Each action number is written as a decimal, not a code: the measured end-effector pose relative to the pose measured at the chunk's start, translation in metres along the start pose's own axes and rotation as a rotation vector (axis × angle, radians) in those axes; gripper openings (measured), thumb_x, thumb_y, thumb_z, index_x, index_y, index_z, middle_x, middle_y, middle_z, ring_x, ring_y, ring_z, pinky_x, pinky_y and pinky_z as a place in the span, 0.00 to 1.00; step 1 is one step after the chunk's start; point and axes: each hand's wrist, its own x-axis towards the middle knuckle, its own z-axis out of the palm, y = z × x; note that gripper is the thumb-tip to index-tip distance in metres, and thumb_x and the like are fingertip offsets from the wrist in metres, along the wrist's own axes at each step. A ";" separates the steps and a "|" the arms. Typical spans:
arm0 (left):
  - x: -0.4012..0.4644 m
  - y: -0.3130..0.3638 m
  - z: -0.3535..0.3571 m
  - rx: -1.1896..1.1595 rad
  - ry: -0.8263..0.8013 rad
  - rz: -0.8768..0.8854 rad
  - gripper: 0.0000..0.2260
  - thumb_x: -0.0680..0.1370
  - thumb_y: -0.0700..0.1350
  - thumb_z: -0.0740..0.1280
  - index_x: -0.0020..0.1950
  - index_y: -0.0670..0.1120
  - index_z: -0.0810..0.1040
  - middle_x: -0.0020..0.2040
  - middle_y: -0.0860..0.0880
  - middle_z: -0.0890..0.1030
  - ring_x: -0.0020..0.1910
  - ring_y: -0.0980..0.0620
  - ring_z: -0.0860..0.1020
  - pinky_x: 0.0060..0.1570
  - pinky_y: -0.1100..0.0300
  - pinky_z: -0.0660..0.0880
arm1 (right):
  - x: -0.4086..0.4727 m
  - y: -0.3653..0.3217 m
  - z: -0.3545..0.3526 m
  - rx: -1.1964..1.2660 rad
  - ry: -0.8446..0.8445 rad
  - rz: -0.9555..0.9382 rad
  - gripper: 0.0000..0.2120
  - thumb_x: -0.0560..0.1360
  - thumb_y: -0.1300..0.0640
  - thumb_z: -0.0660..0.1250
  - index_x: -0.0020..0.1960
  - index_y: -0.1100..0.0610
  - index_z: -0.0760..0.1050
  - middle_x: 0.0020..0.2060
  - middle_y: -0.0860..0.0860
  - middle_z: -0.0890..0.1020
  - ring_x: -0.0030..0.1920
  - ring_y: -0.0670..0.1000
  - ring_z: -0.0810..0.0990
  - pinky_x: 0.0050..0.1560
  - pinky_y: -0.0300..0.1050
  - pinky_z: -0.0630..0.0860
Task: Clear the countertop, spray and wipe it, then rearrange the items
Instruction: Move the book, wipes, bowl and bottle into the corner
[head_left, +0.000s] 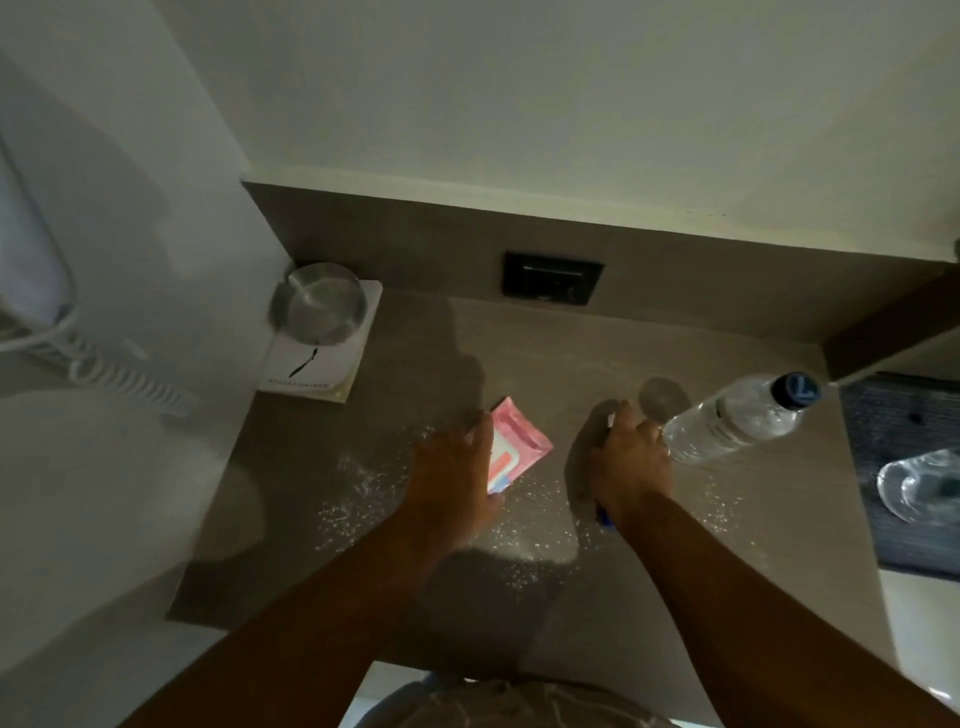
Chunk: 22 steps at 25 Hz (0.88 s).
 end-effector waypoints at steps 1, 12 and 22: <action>0.001 -0.007 -0.005 0.052 0.006 -0.027 0.46 0.64 0.61 0.76 0.73 0.50 0.56 0.66 0.45 0.74 0.59 0.45 0.76 0.56 0.49 0.74 | 0.003 -0.009 -0.003 0.035 -0.020 -0.044 0.30 0.71 0.63 0.70 0.69 0.60 0.60 0.61 0.67 0.73 0.58 0.65 0.77 0.57 0.59 0.78; 0.013 -0.144 -0.064 0.177 0.060 0.037 0.45 0.65 0.54 0.77 0.77 0.50 0.57 0.66 0.45 0.74 0.60 0.45 0.76 0.59 0.49 0.72 | 0.016 -0.059 -0.030 0.234 -0.121 -0.147 0.04 0.77 0.55 0.66 0.49 0.55 0.72 0.37 0.49 0.77 0.33 0.46 0.75 0.27 0.37 0.66; 0.034 -0.225 -0.032 0.169 0.176 -0.201 0.26 0.70 0.48 0.78 0.65 0.43 0.78 0.63 0.41 0.80 0.61 0.43 0.79 0.56 0.51 0.78 | 0.060 -0.269 -0.025 0.876 -0.383 -0.138 0.09 0.74 0.61 0.71 0.43 0.51 0.72 0.38 0.56 0.82 0.33 0.52 0.85 0.35 0.50 0.84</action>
